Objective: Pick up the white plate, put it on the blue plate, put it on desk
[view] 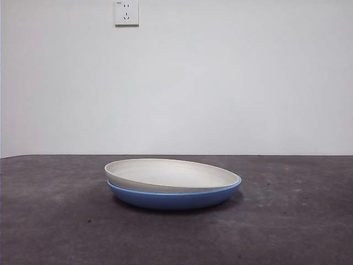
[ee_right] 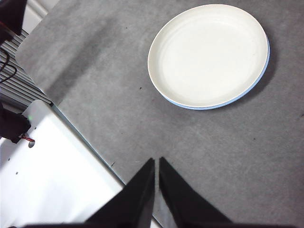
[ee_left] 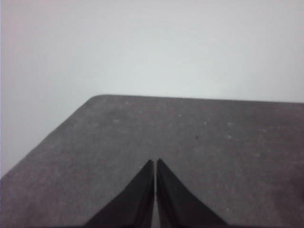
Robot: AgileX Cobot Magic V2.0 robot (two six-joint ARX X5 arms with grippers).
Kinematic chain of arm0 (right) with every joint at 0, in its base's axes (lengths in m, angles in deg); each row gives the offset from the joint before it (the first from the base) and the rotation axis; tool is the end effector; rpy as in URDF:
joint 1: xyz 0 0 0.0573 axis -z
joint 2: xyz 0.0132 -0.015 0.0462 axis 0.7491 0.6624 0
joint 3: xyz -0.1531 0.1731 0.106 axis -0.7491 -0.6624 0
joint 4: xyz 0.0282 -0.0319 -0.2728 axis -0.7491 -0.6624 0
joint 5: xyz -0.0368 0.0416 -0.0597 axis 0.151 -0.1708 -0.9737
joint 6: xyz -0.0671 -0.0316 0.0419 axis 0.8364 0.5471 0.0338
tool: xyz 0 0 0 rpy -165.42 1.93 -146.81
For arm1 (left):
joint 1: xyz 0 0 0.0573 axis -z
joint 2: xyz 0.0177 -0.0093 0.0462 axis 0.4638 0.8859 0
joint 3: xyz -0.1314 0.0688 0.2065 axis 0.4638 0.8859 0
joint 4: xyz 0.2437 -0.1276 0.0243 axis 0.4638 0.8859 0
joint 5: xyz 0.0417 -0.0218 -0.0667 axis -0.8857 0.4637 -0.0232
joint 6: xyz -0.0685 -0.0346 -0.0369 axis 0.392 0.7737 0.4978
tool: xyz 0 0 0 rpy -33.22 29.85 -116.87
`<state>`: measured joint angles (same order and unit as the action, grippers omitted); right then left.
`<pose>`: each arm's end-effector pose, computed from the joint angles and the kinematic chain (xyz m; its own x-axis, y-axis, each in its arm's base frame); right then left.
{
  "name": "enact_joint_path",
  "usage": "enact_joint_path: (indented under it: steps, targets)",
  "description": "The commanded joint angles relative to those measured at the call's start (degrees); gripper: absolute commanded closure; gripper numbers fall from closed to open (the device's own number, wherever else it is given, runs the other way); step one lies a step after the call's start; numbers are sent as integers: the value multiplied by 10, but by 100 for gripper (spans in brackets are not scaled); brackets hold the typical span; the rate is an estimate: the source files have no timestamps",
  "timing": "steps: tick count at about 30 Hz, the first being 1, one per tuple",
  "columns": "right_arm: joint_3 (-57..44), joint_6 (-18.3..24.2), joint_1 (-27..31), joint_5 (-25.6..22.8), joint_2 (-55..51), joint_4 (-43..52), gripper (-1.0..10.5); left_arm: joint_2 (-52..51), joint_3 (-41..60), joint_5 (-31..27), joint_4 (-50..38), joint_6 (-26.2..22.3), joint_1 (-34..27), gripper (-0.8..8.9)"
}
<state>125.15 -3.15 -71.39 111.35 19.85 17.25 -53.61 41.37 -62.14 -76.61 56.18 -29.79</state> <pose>0.1553 0.1043 0.3038 0.3785 0.7002 -0.6054 -0.6108 0.6804 0.4050 0.1689 0.0089 0.1891 0.9974 0.0725 0.0032 -0.0724 0.9972 -0.0164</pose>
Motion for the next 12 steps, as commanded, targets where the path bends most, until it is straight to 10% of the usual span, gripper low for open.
enact_joint_path:
  steps: [1,12]
  targets:
    - [10,7,-4,1,3,5,939,-5,16,-2,-3,0,-1,804]
    - [10,7,-4,1,3,6,939,-5,48,-2,35,0,-1,804]
